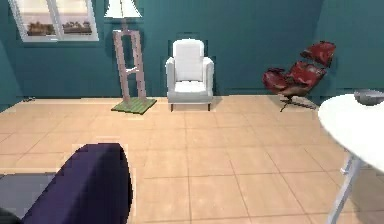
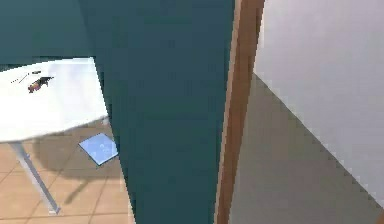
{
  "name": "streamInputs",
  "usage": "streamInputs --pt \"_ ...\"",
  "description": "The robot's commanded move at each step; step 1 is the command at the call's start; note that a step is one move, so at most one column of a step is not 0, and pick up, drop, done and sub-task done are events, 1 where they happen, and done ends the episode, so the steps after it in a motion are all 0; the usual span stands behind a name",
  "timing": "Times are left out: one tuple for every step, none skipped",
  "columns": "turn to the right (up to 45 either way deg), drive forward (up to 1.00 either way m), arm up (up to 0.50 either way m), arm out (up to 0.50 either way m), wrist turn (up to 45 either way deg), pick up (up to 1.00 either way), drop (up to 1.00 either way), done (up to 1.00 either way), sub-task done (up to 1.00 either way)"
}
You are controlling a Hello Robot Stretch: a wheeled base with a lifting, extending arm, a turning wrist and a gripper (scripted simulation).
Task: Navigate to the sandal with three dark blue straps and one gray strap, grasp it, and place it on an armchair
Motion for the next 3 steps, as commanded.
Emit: streamInputs --pt "0.0 1.0 0.0 0.0 0.0 0.0 0.0 0.0 0.0" --pt "-6.0 0.0 0.0 0.0 0.0 0.0 0.0 0.0 0.0" --pt "-3.0 0.0 0.0 0.0 0.0 0.0 0.0 0.0 0.0"
